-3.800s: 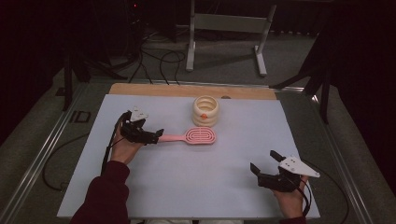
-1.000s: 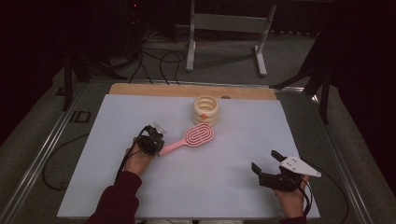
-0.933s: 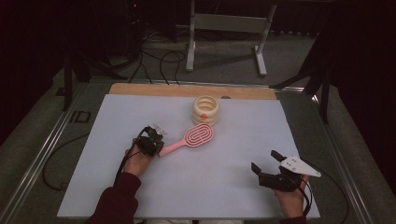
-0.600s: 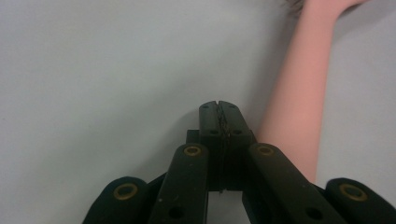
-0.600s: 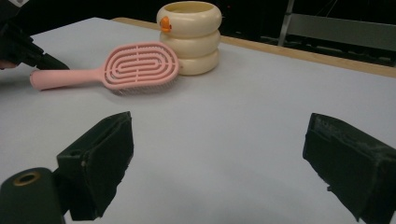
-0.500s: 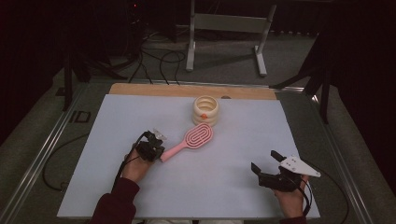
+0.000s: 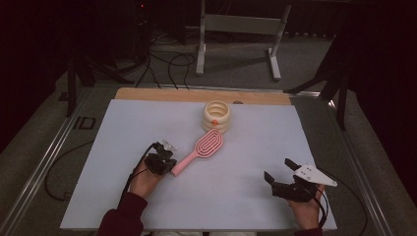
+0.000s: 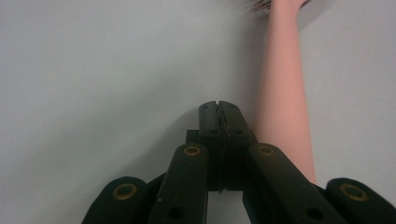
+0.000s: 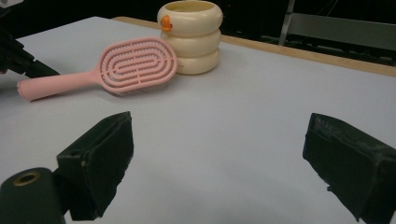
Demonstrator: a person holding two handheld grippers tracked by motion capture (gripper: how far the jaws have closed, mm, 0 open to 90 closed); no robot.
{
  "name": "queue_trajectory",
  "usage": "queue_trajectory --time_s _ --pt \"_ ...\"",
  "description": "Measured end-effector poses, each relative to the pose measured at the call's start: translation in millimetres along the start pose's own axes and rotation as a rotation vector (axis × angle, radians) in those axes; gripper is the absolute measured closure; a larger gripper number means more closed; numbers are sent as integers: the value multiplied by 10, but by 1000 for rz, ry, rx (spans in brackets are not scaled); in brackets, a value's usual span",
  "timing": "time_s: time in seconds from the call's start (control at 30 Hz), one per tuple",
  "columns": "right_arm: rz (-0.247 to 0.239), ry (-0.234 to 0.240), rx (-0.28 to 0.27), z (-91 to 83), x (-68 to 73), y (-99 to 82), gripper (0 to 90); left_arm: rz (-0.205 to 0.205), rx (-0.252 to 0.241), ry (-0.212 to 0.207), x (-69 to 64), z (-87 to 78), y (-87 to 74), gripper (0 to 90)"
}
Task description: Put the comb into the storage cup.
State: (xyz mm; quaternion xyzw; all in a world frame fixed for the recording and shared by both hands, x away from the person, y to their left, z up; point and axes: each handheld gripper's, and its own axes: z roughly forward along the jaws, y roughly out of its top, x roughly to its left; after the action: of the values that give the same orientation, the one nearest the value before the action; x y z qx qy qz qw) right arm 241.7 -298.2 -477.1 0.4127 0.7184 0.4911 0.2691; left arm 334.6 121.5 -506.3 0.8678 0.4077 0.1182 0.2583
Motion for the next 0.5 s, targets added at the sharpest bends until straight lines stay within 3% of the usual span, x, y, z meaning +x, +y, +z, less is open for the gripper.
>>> queue_trajectory --time_s 0.5 --pt "-2 0 1 0 -1 -1 87 10 -9 -36 -98 -17 -38 892"
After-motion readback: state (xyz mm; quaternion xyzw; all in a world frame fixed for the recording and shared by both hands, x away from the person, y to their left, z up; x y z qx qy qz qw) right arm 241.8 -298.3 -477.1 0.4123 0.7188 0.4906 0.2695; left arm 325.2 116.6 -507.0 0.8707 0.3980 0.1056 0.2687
